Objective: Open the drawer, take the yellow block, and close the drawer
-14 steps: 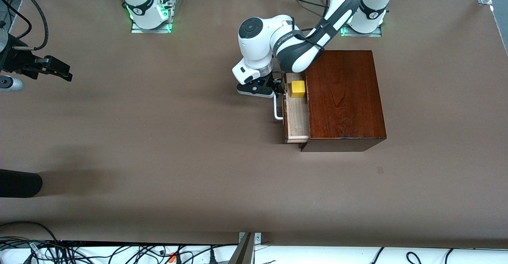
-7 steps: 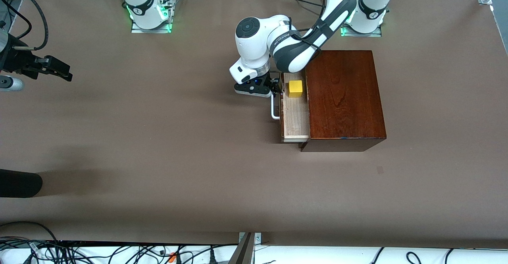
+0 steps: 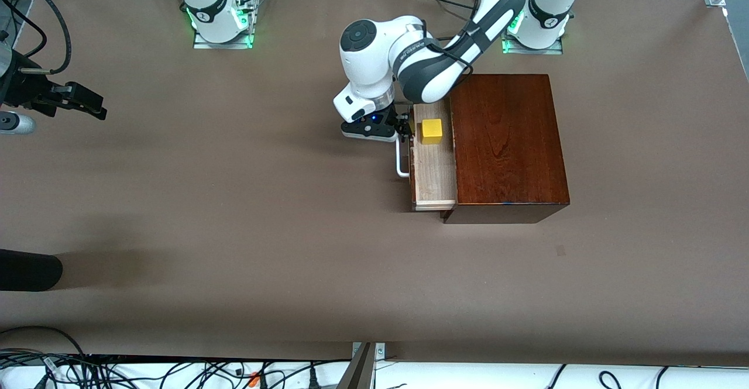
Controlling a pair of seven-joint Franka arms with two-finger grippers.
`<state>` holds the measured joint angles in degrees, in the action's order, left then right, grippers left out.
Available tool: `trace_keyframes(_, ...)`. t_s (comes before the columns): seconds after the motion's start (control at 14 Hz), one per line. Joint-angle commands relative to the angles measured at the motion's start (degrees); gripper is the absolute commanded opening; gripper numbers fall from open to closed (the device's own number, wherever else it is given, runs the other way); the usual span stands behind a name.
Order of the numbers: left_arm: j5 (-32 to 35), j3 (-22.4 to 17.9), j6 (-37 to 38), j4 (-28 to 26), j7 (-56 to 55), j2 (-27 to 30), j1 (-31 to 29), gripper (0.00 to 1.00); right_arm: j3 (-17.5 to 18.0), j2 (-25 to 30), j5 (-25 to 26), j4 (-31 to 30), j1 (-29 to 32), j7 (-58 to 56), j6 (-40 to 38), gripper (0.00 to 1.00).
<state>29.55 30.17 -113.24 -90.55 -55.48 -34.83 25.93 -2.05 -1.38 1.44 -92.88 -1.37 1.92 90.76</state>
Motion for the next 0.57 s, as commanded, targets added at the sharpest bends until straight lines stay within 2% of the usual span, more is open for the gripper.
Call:
trace_keyframes(0.0,0.8,0.3,9.4,5.5,-0.4,0.3,1.1,1.00,0.6,0.9,-0.3,0.2,0.7,-0.4,-0.3,1.00)
trace_keyframes(0.21,-1.8,1.1,20.1,11.8,6.2,3.3,-0.9,1.00,0.6,0.9,-0.4,0.4,-0.2,0.4,-0.1,1.00)
trace_keyframes(0.36,-7.7,1.2,25.0,14.4,11.7,6.2,-6.0,1.00,1.2,0.9,-0.5,1.3,-1.6,0.6,-0.8,1.00)
trace_keyframes(0.5,-12.9,1.2,27.7,15.5,17.7,8.9,-11.9,1.00,4.2,1.0,-0.5,2.5,-2.1,3.9,-0.9,1.00)
